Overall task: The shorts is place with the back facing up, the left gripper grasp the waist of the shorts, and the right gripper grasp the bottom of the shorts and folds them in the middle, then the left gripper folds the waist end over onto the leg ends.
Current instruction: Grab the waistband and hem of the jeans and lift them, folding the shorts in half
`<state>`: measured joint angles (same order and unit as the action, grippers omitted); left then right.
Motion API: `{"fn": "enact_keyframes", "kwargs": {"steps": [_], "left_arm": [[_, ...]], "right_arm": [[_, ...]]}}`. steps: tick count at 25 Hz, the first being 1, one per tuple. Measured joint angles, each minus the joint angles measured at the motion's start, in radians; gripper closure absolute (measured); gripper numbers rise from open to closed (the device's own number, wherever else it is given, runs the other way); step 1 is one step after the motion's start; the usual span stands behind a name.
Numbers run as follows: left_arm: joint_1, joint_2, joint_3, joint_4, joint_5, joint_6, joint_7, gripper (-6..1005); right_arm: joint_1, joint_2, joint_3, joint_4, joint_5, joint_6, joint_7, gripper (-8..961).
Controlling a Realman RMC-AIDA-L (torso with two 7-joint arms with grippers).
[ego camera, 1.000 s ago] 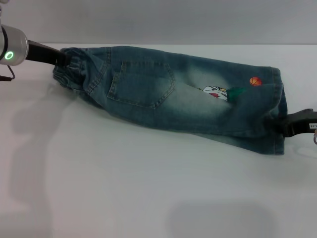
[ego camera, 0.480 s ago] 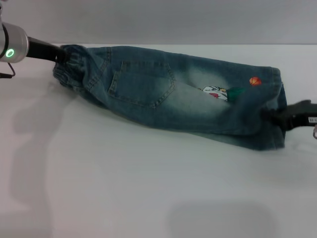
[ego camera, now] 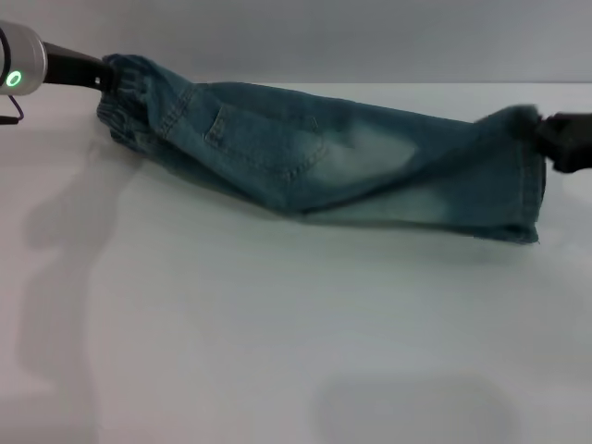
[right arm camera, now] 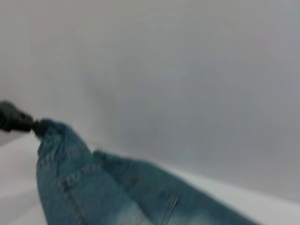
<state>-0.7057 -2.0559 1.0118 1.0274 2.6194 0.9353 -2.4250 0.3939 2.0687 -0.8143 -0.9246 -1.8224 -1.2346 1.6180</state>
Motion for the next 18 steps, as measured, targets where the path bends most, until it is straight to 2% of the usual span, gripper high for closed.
{"fn": "enact_keyframes", "kwargs": {"steps": [7, 18], "left_arm": [[0.000, -0.003, 0.009, -0.008, -0.005, -0.071, -0.001, 902], [-0.030, -0.005, 0.058, -0.064, -0.006, -0.130, -0.002, 899]], "right_arm": [[-0.019, 0.003, 0.070, 0.008, 0.057, 0.065, -0.052, 944], [-0.013, 0.000, 0.068, 0.071, 0.054, 0.177, -0.055, 945]]}}
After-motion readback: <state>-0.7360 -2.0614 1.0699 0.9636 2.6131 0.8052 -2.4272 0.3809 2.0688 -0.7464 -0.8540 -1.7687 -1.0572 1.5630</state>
